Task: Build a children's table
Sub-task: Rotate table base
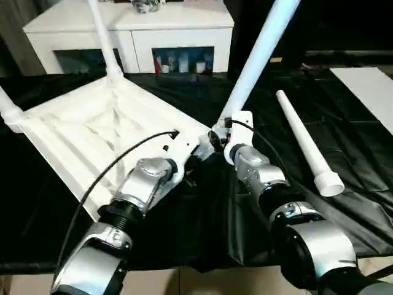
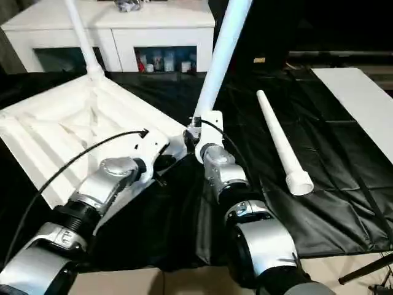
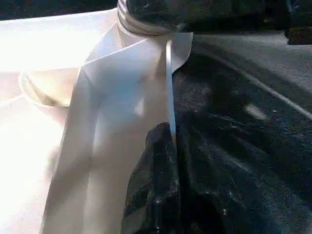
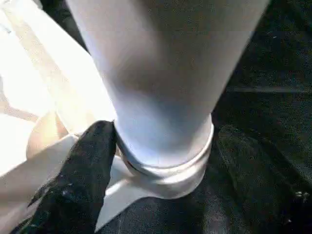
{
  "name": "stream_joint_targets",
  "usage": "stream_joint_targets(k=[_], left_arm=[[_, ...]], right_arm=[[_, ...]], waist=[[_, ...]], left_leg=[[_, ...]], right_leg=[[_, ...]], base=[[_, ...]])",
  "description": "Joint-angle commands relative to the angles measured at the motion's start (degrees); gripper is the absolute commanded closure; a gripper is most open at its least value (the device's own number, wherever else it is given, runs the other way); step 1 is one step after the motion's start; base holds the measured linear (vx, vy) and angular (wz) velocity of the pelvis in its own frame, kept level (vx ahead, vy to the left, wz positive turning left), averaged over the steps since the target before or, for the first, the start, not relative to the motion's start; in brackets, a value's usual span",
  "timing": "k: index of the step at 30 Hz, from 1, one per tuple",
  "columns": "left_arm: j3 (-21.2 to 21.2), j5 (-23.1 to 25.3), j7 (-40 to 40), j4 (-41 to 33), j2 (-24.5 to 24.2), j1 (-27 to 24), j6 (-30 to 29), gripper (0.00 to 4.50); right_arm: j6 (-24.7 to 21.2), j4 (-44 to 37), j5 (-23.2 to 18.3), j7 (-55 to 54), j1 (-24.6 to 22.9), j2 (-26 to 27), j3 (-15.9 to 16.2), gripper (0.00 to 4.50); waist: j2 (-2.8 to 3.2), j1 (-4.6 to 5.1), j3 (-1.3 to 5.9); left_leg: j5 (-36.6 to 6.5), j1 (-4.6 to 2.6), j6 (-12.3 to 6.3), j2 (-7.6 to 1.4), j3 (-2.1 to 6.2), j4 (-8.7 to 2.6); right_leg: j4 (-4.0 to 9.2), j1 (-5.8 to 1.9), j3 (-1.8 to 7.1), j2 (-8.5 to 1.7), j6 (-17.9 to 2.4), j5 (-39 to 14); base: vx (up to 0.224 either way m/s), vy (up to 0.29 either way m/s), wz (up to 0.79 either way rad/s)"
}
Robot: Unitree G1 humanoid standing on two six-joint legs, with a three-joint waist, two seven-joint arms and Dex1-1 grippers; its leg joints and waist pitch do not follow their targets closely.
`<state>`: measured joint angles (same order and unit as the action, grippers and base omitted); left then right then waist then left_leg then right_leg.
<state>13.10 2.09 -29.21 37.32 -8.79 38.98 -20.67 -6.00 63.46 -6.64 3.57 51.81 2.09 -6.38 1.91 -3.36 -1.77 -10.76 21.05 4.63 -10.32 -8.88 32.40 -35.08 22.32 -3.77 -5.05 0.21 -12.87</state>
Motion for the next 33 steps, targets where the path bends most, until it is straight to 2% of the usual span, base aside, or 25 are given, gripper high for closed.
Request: stream_joint_targets(k=[1,2,4,5,6,8,10,12,14,16,17,18,23,25,28,29,31,32,33], left_arm=[[-0.7,1.3,0.6,2.1,-1.4,-0.9,0.5,4.50],[-0.7,1.3,0.6,2.1,-1.4,-0.9,0.6,4.50],[-0.6,1.3,0.8,2.1,-1.4,-0.9,0.9,4.50],[-0.6,1.4,0.8,2.1,-1.4,-0.9,0.9,4.50],[-0.6,1.4,0.9,2.1,-1.4,-0.9,1.0,4.50],[-0.4,1.4,0.8,1.4,-1.6,-1.3,0.9,4.50],[-0.4,1.4,0.7,1.0,-1.8,-1.5,0.8,4.50],[-0.4,1.4,0.7,0.7,-2.0,-1.7,0.8,4.50],[-0.4,1.6,0.4,0.6,-2.3,-1.9,0.9,4.50],[-0.2,1.9,0.2,0.5,-2.5,-2.0,1.1,4.50],[-0.2,1.9,-0.1,0.3,-2.6,-2.2,1.1,4.50],[-0.1,1.9,-0.1,0.3,-2.7,-2.2,1.2,4.50],[0.0,1.8,-0.5,0.1,-2.9,-2.4,1.2,4.50],[0.7,2.2,-1.3,-0.1,-3.3,-2.3,2.5,4.50],[2.1,2.9,-3.3,-1.0,-4.4,-2.6,4.0,4.50],[3.3,3.1,-5.9,-2.1,-5.5,-3.3,5.9,4.50],[5.0,3.5,-10.2,-4.7,-8.3,-4.9,7.2,4.50],[5.0,3.5,-10.2,-4.7,-8.3,-4.9,7.2,4.50],[5.5,3.3,-12.6,-6.3,-9.8,-5.8,7.4,4.50]], right_arm=[[0.3,-2.2,-1.4,1.8,0.1,-0.8,-1.2,1.00],[0.5,-2.6,-1.6,2.1,-0.1,-0.9,-1.3,1.14],[2.3,-3.8,-1.5,3.6,-0.8,-1.3,-1.1,1.19],[2.6,-3.9,-1.4,3.9,-1.0,-1.4,-1.0,1.28],[2.9,-4.1,-1.3,4.1,-1.1,-1.4,-0.9,1.28],[3.6,-6.5,-1.1,5.4,-2.9,-1.2,-0.2,1.58],[4.2,-8.2,-0.3,5.5,-4.3,-1.1,0.8,1.65],[4.4,-10.1,0.1,5.3,-5.6,-1.1,1.2,1.90],[4.1,-12.6,-0.4,5.4,-7.4,-0.6,1.1,1.99],[4.0,-13.5,-0.4,5.7,-8.2,-0.4,1.2,2.18],[4.0,-14.6,-0.7,5.8,-9.1,0.0,1.2,2.34],[4.1,-14.9,-0.7,5.9,-9.3,0.1,1.2,2.34],[3.9,-16.3,-0.7,5.9,-10.3,0.4,1.6,2.70],[3.9,-17.4,-0.9,6.3,-10.5,0.5,1.6,2.96],[3.1,-20.0,-1.2,9.1,-11.0,-0.1,2.3,3.13],[2.1,-21.9,-1.9,11.5,-11.4,-0.8,2.8,3.32],[-0.7,-26.1,-2.8,17.4,-12.3,-3.2,4.2,3.48],[-0.7,-26.1,-2.8,17.4,-12.3,-3.2,4.2,3.48],[-2.9,-27.9,-3.6,21.1,-12.7,-4.8,5.0,3.61]], waist=[[-0.30,-0.37,3.29],[-0.47,-0.45,3.30],[-0.49,-0.47,3.17],[-0.81,-0.47,3.13],[-0.81,-0.47,3.13],[-0.82,-0.60,3.00],[-0.86,-0.65,3.03],[-0.94,-0.54,3.02],[-0.79,-0.69,3.09],[-0.93,-0.58,3.14],[-0.45,-0.60,3.08],[-0.58,-0.59,3.08],[-0.44,-0.49,3.17],[-0.15,-0.51,3.21],[-0.07,-0.62,3.26],[0.29,-0.68,3.29],[0.14,-0.70,3.38],[0.33,-0.88,3.46],[0.35,-0.87,3.40]], left_leg=[[-1.1,0.07,-6.02,-1.89,0.02,-2.69],[-1.2,0.07,-6.93,-1.92,-0.02,-2.63],[-2.2,0.07,-7.49,-2.03,-0.11,-2.67],[-2.7,0.03,-7.41,-2.15,-0.14,-2.75],[-2.7,0.03,-7.41,-2.15,-0.14,-2.75],[-3.1,-0.03,-7.07,-2.27,-0.19,-2.80],[-2.6,-0.05,-7.03,-2.23,-0.22,-2.76],[-1.9,0.06,-7.22,-2.17,-0.22,-2.72],[-1.7,-0.06,-7.50,-2.15,-0.28,-2.58],[-1.3,0.08,-7.71,-2.06,-0.28,-2.52],[-1.6,0.07,-7.66,-2.07,-0.24,-2.55],[-1.7,0.04,-7.65,-2.10,-0.30,-2.52],[-2.7,-0.12,-6.65,-2.16,-0.32,-2.58],[-2.7,-0.14,-6.37,-2.13,-0.35,-2.52],[-2.2,-0.12,-6.65,-2.12,-0.36,-2.41],[-2.0,-0.15,-6.59,-2.14,-0.30,-2.39],[-1.7,-0.05,-7.01,-2.23,-0.30,-2.29],[-1.4,-0.34,-6.87,-2.36,-0.33,-2.19],[-1.4,-0.35,-6.71,-2.34,-0.40,-2.21]], right_leg=[[2.71,-3.35,2.29,-3.21,-16.4,13.0],[2.68,-3.43,2.30,-3.32,-16.6,13.0],[2.87,-3.34,2.28,-3.38,-16.7,11.1],[2.96,-3.35,2.29,-3.43,-16.5,9.6],[2.96,-3.35,2.29,-3.43,-16.5,9.6],[2.98,-3.27,2.35,-3.39,-16.3,7.2],[2.96,-3.29,2.36,-3.38,-16.2,7.3],[2.86,-3.28,2.35,-3.28,-16.3,8.0],[2.83,-3.25,2.47,-3.32,-16.2,8.6],[2.72,-3.31,2.44,-3.24,-16.3,9.4],[2.76,-3.22,2.37,-3.24,-16.4,9.1],[2.82,-3.22,2.40,-3.20,-16.3,9.2],[2.76,-3.21,2.40,-3.14,-16.7,9.0],[2.72,-3.21,2.37,-3.01,-16.6,9.8],[2.59,-3.32,2.37,-3.01,-16.4,11.4],[2.48,-3.25,2.34,-3.02,-16.5,11.8],[2.35,-3.44,2.37,-2.92,-16.3,13.5],[2.19,-3.19,2.32,-2.85,-16.5,14.3],[2.18,-3.09,2.32,-2.78,-16.6,14.4]], base=[[0.000,0.000,0.00],[0.000,0.000,0.00],[0.000,0.000,0.00],[0.000,0.000,0.00],[0.000,0.000,0.00],[0.000,0.000,0.00],[0.000,0.000,0.00],[0.000,0.000,0.00],[0.000,0.000,0.00],[0.000,0.000,0.00],[0.000,0.000,0.00],[0.000,0.000,0.00],[0.000,0.000,0.00],[0.000,0.000,0.00],[0.000,0.000,0.00],[0.000,0.000,0.00],[0.000,0.000,0.00],[0.000,0.000,0.00],[0.000,0.000,0.00]])
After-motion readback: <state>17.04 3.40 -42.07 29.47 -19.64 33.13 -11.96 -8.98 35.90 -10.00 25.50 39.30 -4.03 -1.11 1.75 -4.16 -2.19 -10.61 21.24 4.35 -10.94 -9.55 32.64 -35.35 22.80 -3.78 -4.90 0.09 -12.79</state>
